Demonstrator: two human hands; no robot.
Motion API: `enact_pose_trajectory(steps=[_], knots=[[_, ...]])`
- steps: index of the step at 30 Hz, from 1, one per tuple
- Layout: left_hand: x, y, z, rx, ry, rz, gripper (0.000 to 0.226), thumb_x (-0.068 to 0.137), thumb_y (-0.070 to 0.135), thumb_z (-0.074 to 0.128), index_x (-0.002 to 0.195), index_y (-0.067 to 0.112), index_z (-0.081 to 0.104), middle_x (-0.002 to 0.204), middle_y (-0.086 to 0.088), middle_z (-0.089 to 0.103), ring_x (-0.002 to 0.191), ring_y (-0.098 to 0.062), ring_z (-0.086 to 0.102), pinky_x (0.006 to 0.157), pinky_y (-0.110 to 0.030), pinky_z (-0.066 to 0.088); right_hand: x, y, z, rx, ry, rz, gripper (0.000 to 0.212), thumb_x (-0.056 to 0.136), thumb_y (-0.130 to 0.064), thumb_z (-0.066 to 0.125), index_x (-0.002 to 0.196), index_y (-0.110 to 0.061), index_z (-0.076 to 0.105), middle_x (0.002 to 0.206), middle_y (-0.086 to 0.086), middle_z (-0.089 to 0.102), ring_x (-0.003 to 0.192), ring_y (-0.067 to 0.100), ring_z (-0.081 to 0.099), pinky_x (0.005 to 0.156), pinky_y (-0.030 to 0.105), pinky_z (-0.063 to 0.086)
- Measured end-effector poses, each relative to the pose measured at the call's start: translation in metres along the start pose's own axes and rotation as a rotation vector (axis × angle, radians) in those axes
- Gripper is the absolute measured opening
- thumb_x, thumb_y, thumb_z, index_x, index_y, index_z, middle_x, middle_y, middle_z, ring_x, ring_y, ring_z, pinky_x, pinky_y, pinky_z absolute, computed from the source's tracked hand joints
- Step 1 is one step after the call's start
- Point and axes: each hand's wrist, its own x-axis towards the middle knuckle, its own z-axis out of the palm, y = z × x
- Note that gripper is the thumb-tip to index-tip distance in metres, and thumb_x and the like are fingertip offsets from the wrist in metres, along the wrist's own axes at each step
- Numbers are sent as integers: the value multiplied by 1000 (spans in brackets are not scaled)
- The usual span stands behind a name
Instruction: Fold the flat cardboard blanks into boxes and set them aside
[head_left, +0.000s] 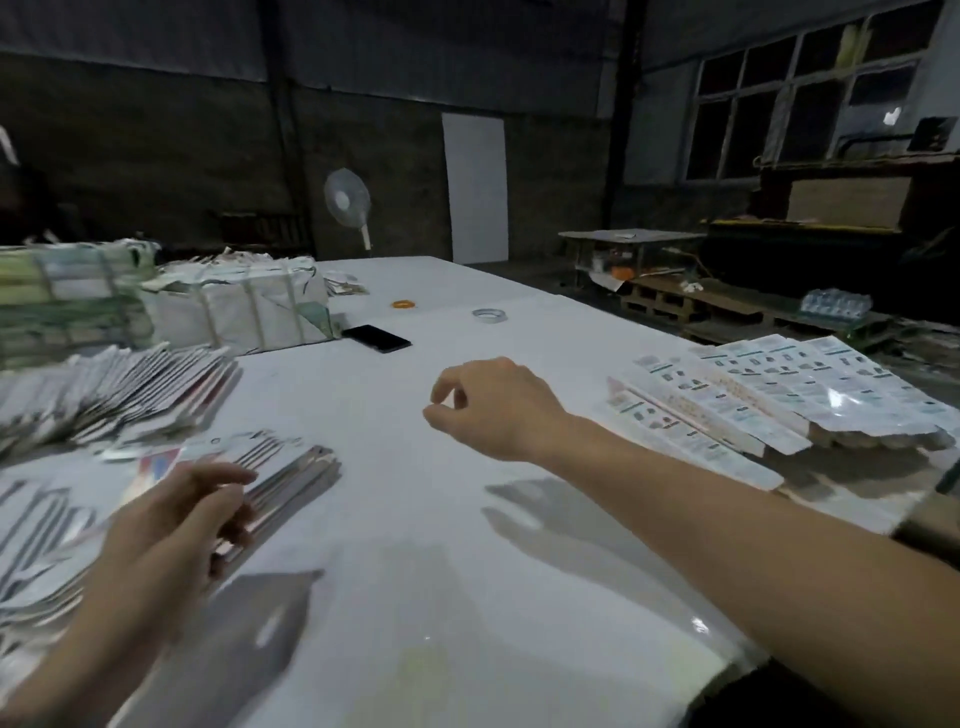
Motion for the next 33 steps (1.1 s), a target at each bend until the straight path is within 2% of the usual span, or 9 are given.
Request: enact_pose_trajectory(steps=[4, 8, 12, 14, 16, 21, 25, 30, 33], knots=[[-9, 8, -4, 467, -91, 331, 29, 84, -10, 69, 87, 19, 71, 68, 5, 68, 70, -11, 63, 62, -21, 48, -6, -78, 43, 295, -52, -164, 19, 88, -46, 59, 94, -34, 72, 87, -12, 67, 90, 16, 61, 81, 36, 52], [-5, 6, -11, 756, -31, 418, 30, 80, 0, 73, 106, 15, 71, 102, -3, 67, 98, -33, 58, 80, -40, 45, -7, -112, 87, 553, 31, -155, 11, 87, -33, 61, 86, -31, 72, 70, -10, 64, 74, 14, 60, 77, 36, 53], [0, 1, -21, 1163, -14, 66, 59, 99, 50, 45, 153, 35, 27, 161, -5, 32, 148, -33, 23, 118, -55, 21, -11, -108, 121, 650, 100, -156, 12, 87, -20, 64, 88, -27, 74, 64, -16, 60, 64, 4, 53, 70, 24, 45], [0, -3, -25, 1252, -97, -73, 63, 101, 57, 32, 157, 38, 8, 164, -7, 25, 149, -35, 24, 118, -58, 18, -9, -100, 125, 669, 84, -159, 15, 88, -16, 66, 83, -29, 73, 66, -16, 62, 62, 2, 53, 67, 19, 42], [-1, -6, -26, 1291, -143, -37, 60, 103, 51, 34, 156, 40, 9, 156, -5, 38, 137, -36, 42, 111, -50, 33, -7, -95, 124, 726, 76, -154, 22, 87, -13, 65, 78, -32, 71, 61, -19, 61, 60, 0, 54, 63, 14, 39], [-4, 2, -20, 1233, -43, 175, 61, 95, 22, 52, 148, 42, 31, 132, 5, 56, 117, -30, 51, 89, -42, 41, -7, -94, 126, 792, 87, -134, 24, 87, -9, 64, 74, -29, 71, 56, -23, 60, 57, 0, 54, 59, 11, 39], [-2, 4, -20, 1104, 7, 234, 54, 94, 14, 55, 143, 36, 50, 127, 4, 63, 115, -29, 54, 87, -41, 45, -9, -91, 130, 863, 84, -89, 25, 88, -9, 63, 74, -28, 70, 53, -19, 56, 54, 2, 51, 59, 14, 40], [-3, 15, -13, 614, 204, 362, 59, 96, 0, 56, 150, 19, 46, 120, -4, 64, 97, -21, 63, 76, -34, 53, -6, -87, 131, 1116, 103, 31, 4, 92, -26, 67, 89, -28, 69, 67, -7, 60, 63, 9, 55, 68, 29, 46], [-6, 18, -3, 221, 76, 148, 65, 97, 1, 55, 155, 25, 37, 104, 4, 66, 83, -8, 71, 67, -22, 59, -5, -86, 130, 1226, 49, 102, 35, 86, -50, 65, 115, -30, 60, 79, -7, 65, 64, 1, 58, 61, 24, 44]])
